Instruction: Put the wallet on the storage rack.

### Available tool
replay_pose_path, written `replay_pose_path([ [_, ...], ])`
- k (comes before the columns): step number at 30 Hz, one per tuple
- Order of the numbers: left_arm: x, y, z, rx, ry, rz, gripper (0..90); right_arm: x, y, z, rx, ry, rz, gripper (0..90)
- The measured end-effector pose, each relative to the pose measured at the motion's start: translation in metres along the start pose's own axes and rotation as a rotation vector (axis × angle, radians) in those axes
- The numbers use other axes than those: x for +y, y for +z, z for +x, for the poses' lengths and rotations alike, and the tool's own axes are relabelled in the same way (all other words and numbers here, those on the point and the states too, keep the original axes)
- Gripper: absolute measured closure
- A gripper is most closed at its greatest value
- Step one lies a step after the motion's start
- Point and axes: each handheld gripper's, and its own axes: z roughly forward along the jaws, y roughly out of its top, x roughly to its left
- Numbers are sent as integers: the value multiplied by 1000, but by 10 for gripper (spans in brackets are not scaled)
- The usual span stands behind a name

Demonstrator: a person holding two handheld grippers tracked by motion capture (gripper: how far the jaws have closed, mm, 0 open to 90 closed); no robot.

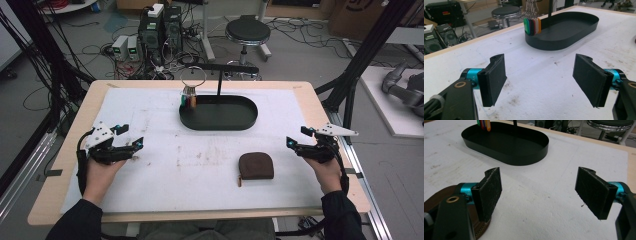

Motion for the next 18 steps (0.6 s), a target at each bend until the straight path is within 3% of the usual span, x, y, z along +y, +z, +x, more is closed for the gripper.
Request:
replay_pose_path([
  [9, 1, 0, -3, -1, 11, -9, 264, -3, -11, 7, 57, 21, -21, 217],
  [18, 5, 7, -3, 30, 10, -15, 275, -18, -16, 28, 162, -33, 42, 296],
])
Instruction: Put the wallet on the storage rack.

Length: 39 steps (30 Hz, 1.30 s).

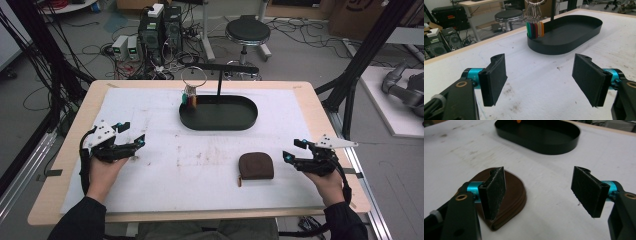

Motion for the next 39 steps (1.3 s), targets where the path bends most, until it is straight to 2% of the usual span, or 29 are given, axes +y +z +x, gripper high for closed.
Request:
replay_pose_path([
  [3, 1, 5, -2, -11, 3, 4, 278, -3, 4, 5, 18, -19, 40, 317],
  [8, 1, 7, -4, -24, 11, 15, 285, -7, 19, 7, 28, -2, 95, 332],
  [11, 0, 7, -3, -27, 5, 20, 285, -6, 31, 9, 33, 38, 135, 323],
  [14, 0, 6, -2, -26, -1, 29, 285, -4, 44, 10, 8, 87, 162, 314],
  [16, 0, 5, -3, -31, -4, 32, 285, -2, 53, 10, 21, 118, 191, 315],
  [18, 0, 3, -3, -32, -4, 34, 285, -2, 62, 12, 14, 126, 257, 345],
  [20, -1, 3, -4, -33, 1, 29, 285, -2, 64, 9, 56, 168, 265, 425],
  [21, -2, 3, -4, -33, 2, 31, 285, -2, 63, 7, 94, 186, 268, 498],
  [22, -2, 3, -4, -33, 0, 34, 285, -2, 63, 6, 118, 193, 269, 583],
  [23, -2, 3, -4, -31, 0, 39, 285, -2, 63, 7, 135, 188, 266, 610],
  [25, -2, 3, -4, -32, 0, 37, 285, 0, 62, 9, 126, 165, 267, 642],
  [26, -2, 3, -4, -32, 1, 36, 285, 0, 62, 9, 129, 169, 267, 661],
  [29, -2, 3, -5, -31, 5, 36, 285, 1, 60, 8, 128, 154, 247, 781],
  [33, -2, 5, -5, -30, 1, 36, 285, 4, 58, 13, 116, 105, 208, 832],
  [39, 1, 7, -9, -43, -2, 27, 285, 14, 54, 22, 121, 47, 101, 862],
])
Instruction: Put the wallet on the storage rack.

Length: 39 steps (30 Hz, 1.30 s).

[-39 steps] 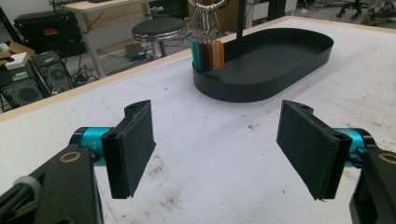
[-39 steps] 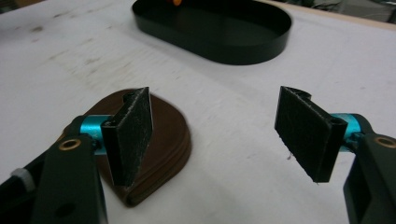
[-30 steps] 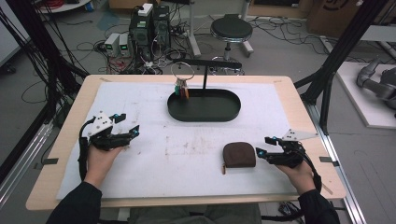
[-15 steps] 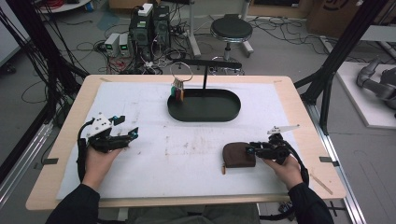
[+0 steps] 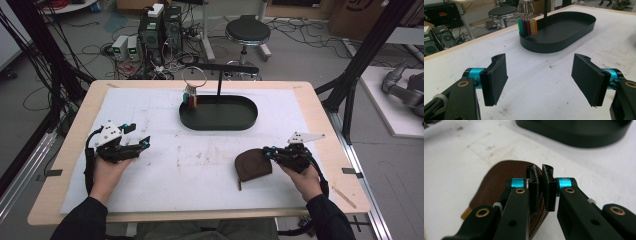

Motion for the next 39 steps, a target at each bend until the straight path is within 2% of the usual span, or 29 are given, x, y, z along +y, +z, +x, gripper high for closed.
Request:
replay_pose_path([
  [4, 4, 4, -6, -33, -3, -10, 285, 8, -2, 8, -4, -44, -53, 871],
  [7, 9, 10, -13, -68, -4, -15, 285, 12, -3, 12, -4, -68, -72, 875],
  [11, 17, 20, -26, -134, -7, -29, 285, 18, -4, 17, 1, -85, -96, 878],
  [15, 25, 36, -42, -232, -19, -36, 285, 24, -4, 22, 1, -114, -111, 881],
  [21, 31, 62, -69, -412, -25, -13, 285, 30, -3, 31, 26, -156, -114, 884],
  [24, 31, 75, -81, -473, -30, 1, 285, 32, -2, 35, 34, -172, -121, 885],
  [29, 30, 93, -94, -531, -54, 18, 285, 36, -2, 41, 59, -193, -126, 885],
  [33, 29, 103, -102, -602, -88, 19, 285, 39, -2, 47, 87, -221, -135, 885],
  [37, 28, 109, -108, -656, -82, 18, 289, 42, -1, 55, 114, -243, -139, 885],
  [39, 28, 110, -110, -665, -70, 21, 303, 43, -1, 58, 125, -254, -144, 885],
])
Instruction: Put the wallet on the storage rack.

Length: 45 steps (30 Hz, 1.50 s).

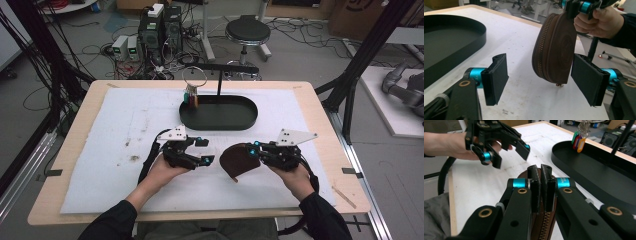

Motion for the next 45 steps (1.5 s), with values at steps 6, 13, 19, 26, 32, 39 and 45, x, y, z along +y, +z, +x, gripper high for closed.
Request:
replay_pose_path([
  [6, -3, 9, 1, -39, -3, 11, 307, 5, 4, 6, 44, -25, -4, 885],
  [13, -8, 19, 1, -130, -19, 29, 310, 10, 7, 14, 91, -56, -10, 884],
  [19, -7, 19, -3, -183, 41, 63, 577, 10, 8, 15, 97, -57, -6, 884],
  [26, -4, 13, -4, -176, 71, 47, 658, 10, 7, 13, 98, -52, -14, 882],
  [32, 2, 6, -8, -136, 132, 49, 693, 9, 5, 10, 112, -41, -24, 780],
  [39, 14, -2, -16, -112, 188, 38, 702, 5, -1, 1, 105, 15, -26, 504],
  [45, 16, -6, -17, -116, 198, 21, 707, -2, 5, -4, 133, 52, 30, 387],
])
